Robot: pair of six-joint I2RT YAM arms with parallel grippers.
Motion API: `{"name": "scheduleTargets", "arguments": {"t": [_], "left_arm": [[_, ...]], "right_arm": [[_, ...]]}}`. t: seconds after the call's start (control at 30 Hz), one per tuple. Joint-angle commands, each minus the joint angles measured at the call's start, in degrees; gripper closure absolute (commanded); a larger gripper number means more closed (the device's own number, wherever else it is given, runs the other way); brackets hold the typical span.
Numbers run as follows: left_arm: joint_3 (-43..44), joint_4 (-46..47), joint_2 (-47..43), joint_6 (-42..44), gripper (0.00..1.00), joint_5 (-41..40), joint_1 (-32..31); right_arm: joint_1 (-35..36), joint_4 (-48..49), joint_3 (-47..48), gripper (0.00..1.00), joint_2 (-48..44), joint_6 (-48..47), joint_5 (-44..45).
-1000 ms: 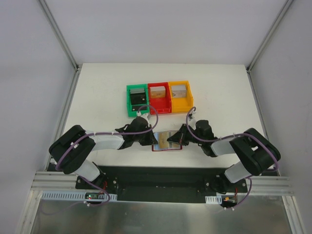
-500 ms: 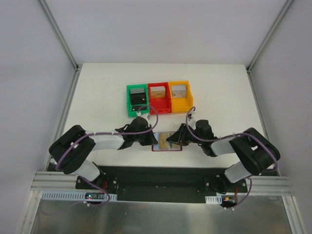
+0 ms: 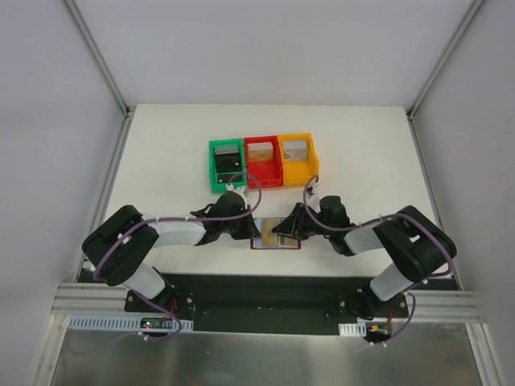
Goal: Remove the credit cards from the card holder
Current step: Remove the credit card from the card holder.
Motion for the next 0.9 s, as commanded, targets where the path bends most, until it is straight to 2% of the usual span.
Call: {"name": "scheduleTargets", "arguments": {"t": [0.0, 0.53, 0.87], "left_arm": [[-0.1, -3.4, 2.4, 1.4, 1.0, -1.5, 0.2], [0.4, -2.4, 3.2, 1.3, 1.0, -0.8, -0.6], [-1.5, -2.8, 2.2, 1.0, 1.0, -2.9, -0.4]], "right_arm": [[0.8, 3.6, 2.2, 0.67, 0.9, 0.4, -1.9], [2.7, 3.8, 4.9, 0.67, 3.5, 1.2, -2.1], [1.7, 4.2, 3.1, 0.75, 0.5, 1.6, -1.7]]}}
